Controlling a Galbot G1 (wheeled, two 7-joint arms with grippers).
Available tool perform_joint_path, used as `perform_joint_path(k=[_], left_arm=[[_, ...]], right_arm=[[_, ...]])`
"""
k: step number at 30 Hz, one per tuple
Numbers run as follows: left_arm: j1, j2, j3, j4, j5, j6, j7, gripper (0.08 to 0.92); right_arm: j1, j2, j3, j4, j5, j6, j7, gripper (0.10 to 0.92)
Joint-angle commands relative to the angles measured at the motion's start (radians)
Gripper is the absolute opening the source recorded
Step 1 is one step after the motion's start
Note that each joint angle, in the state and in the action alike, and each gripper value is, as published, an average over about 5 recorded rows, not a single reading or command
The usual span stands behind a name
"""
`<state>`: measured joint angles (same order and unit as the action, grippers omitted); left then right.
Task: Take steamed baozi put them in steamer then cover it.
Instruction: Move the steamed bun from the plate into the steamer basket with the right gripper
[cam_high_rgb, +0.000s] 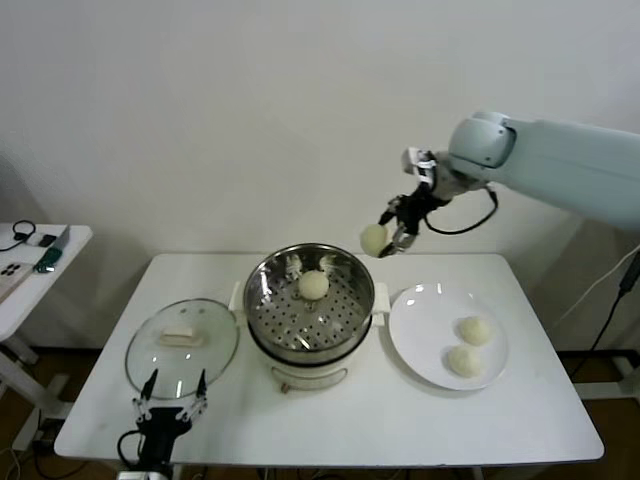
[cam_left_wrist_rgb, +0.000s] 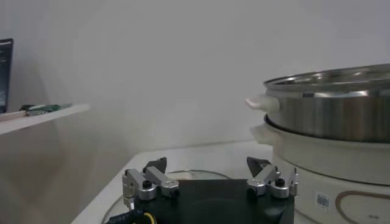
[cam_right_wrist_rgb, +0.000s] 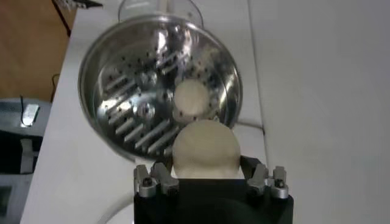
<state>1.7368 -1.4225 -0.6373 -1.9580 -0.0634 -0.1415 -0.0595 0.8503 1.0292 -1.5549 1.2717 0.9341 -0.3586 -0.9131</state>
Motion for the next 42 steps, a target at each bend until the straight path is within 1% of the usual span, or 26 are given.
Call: perform_joint_path(k=[1, 8, 16, 25, 38, 40, 42], left_arm=[[0.001, 0.005, -0.003, -0.004, 0.004, 0.0, -0.001, 0.823], [-0.003, 0.014, -0.012, 0.004, 0.001, 0.002, -0.002, 0.823], [-0.01, 0.015, -0.012, 0.007, 0.001, 0.006, -0.002, 0.823], [-0.013, 0.019, -0.016, 0.02, -0.006, 0.003, -0.002, 0.823], [-0.021, 0.017, -0.016, 0.027, -0.01, 0.006, -0.002, 0.823], [-0.021, 0.017, -0.017, 0.029, -0.01, 0.005, -0.002, 0.823], [-0.021, 0.017, -0.017, 0.03, -0.01, 0.005, -0.002, 0.823]], right_arm=[[-0.111, 0.274, 0.052, -0.067, 0.065, -0.026, 0.056, 0.721], [-0.205, 0.378, 0.055, -0.15, 0.042, -0.026, 0.059, 0.721], [-0.282, 0.424, 0.038, -0.22, -0.004, -0.019, 0.055, 0.721], [-0.318, 0.439, 0.029, -0.273, -0.047, -0.008, 0.04, 0.721], [-0.323, 0.429, 0.027, -0.279, -0.07, -0.004, 0.035, 0.721], [-0.323, 0.427, 0.029, -0.279, -0.071, -0.005, 0.037, 0.728], [-0.322, 0.425, 0.032, -0.278, -0.069, -0.007, 0.038, 0.757]])
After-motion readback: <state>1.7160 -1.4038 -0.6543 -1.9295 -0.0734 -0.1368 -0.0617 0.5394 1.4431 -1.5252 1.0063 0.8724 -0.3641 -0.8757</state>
